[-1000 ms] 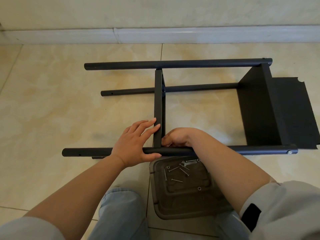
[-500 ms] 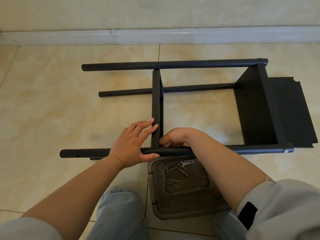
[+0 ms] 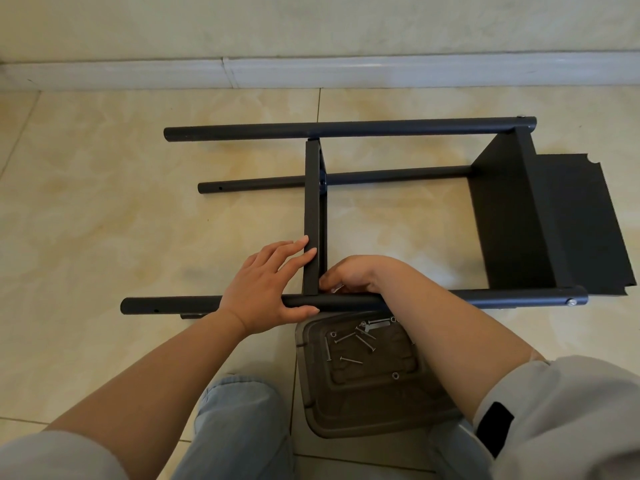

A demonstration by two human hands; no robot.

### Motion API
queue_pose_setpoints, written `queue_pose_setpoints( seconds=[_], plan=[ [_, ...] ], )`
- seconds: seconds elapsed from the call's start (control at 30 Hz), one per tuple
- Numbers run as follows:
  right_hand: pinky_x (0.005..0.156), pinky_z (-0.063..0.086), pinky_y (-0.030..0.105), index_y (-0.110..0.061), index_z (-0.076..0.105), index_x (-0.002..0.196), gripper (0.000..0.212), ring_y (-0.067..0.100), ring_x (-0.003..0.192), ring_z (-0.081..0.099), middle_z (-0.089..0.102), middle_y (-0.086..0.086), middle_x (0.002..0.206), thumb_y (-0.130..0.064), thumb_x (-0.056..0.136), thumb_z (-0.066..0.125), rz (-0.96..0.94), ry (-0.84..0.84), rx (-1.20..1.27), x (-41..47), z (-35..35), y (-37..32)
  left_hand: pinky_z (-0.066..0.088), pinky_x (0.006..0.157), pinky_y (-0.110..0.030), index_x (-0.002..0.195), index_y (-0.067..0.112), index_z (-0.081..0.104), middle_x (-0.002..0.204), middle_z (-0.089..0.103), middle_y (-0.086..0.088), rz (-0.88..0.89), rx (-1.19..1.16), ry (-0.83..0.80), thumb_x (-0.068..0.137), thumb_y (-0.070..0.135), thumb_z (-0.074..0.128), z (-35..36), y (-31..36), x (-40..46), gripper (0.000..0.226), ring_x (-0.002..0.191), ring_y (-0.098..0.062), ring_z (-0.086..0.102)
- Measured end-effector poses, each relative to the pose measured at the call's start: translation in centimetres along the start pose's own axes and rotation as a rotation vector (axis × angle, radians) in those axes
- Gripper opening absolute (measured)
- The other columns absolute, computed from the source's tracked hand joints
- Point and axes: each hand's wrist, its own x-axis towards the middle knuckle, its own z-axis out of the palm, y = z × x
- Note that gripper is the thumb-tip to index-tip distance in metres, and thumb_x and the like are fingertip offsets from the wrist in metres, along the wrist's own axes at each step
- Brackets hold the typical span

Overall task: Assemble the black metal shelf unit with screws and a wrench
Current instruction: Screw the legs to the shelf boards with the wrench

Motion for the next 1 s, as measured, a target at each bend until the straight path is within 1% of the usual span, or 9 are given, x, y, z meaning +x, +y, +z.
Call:
queue_pose_setpoints(
  seconds=[0.1, 0.2, 0.27, 0.4, 0.47, 0.53, 0.7, 0.9, 1.0],
  plan=[
    [0.085, 0.047, 0.032, -0.011, 0.065, 0.105, 0.022, 0.018, 0.090, 0.061, 0.064, 0.004, 0.096, -0.027, 0.092, 0.056, 0.007, -0.021, -0.030, 0.2, 0.0, 0.0, 0.036, 0.102, -0.042, 0.145, 0.026, 0.033, 0.150, 0.033, 0.001, 0.001, 0.000, 0.006, 0.074, 0.076, 0.036, 0.0, 0.0, 0.0, 0.087, 0.131, -0.018, 0.025],
    [0.101, 0.043, 0.037, -0.014, 0.061, 0.117, 0.026, 0.022, 0.106, 0.059, 0.063, 0.007, 0.115, -0.022, 0.093, 0.056, -0.005, -0.028, 0.028, 0.3, 0.0, 0.1, 0.039, 0.101, -0.043, 0.144, 0.025, 0.033, 0.149, 0.035, 0.000, 0.010, 0.006, 0.013, 0.075, 0.076, 0.037, 0.1, -0.1, 0.0, 0.086, 0.130, -0.018, 0.027],
    [0.099, 0.043, 0.036, -0.012, 0.060, 0.121, 0.030, 0.022, 0.106, 0.059, 0.062, 0.008, 0.119, -0.022, 0.093, 0.056, -0.006, -0.019, 0.020, 0.3, 0.0, 0.1, 0.039, 0.101, -0.043, 0.144, 0.025, 0.033, 0.149, 0.035, 0.001, 0.012, 0.007, 0.013, 0.075, 0.076, 0.037, 0.1, -0.1, 0.0, 0.086, 0.130, -0.019, 0.028],
    [0.091, 0.047, 0.035, -0.012, 0.066, 0.098, 0.018, 0.018, 0.089, 0.062, 0.066, 0.006, 0.096, -0.026, 0.092, 0.056, 0.004, -0.048, -0.005, 0.5, -0.1, 0.2, 0.038, 0.102, -0.044, 0.145, 0.025, 0.034, 0.150, 0.033, 0.001, 0.004, -0.005, 0.003, 0.074, 0.076, 0.037, 0.0, 0.0, -0.1, 0.087, 0.131, -0.021, 0.031],
    [0.098, 0.045, 0.037, -0.014, 0.065, 0.105, 0.019, 0.019, 0.095, 0.062, 0.066, 0.004, 0.100, -0.024, 0.092, 0.056, -0.001, -0.058, 0.043, 0.7, -0.1, 0.4, 0.037, 0.103, -0.044, 0.145, 0.026, 0.033, 0.150, 0.033, 0.001, 0.001, -0.004, -0.001, 0.074, 0.076, 0.037, 0.0, 0.0, 0.0, 0.087, 0.132, -0.020, 0.030],
    [0.095, 0.045, 0.034, -0.016, 0.063, 0.110, 0.020, 0.018, 0.097, 0.061, 0.065, 0.004, 0.105, -0.022, 0.092, 0.056, -0.014, -0.052, 0.046, 0.8, -0.3, 0.4, 0.035, 0.104, -0.043, 0.145, 0.027, 0.032, 0.151, 0.031, 0.002, -0.008, -0.005, -0.012, 0.074, 0.077, 0.036, -0.1, 0.1, 0.0, 0.088, 0.133, -0.020, 0.029],
    [0.099, 0.044, 0.036, -0.017, 0.063, 0.106, 0.020, 0.021, 0.103, 0.061, 0.064, 0.003, 0.110, -0.029, 0.093, 0.054, 0.016, -0.095, -0.048, 1.2, -0.3, 0.2, 0.036, 0.103, -0.043, 0.145, 0.027, 0.032, 0.151, 0.032, 0.002, -0.003, 0.000, -0.001, 0.074, 0.077, 0.036, 0.0, 0.1, -0.1, 0.087, 0.132, -0.020, 0.029],
    [0.081, 0.047, 0.028, -0.018, 0.063, 0.105, 0.017, 0.017, 0.093, 0.061, 0.064, 0.001, 0.099, -0.026, 0.094, 0.053, -0.008, -0.138, -0.030, 1.6, -0.7, 0.3, 0.040, 0.100, -0.043, 0.144, 0.027, 0.031, 0.149, 0.034, 0.001, 0.019, 0.011, 0.027, 0.075, 0.076, 0.038, 0.1, -0.1, -0.1, 0.084, 0.128, -0.019, 0.030],
    [0.082, 0.047, 0.030, -0.014, 0.061, 0.115, 0.028, 0.018, 0.093, 0.062, 0.065, 0.002, 0.102, -0.031, 0.094, 0.053, 0.017, -0.183, -0.027, 1.7, -0.8, 0.4, 0.040, 0.100, -0.043, 0.144, 0.027, 0.031, 0.149, 0.034, 0.001, 0.022, 0.009, 0.030, 0.075, 0.075, 0.038, 0.2, -0.1, -0.1, 0.084, 0.128, -0.019, 0.031]
  ],
)
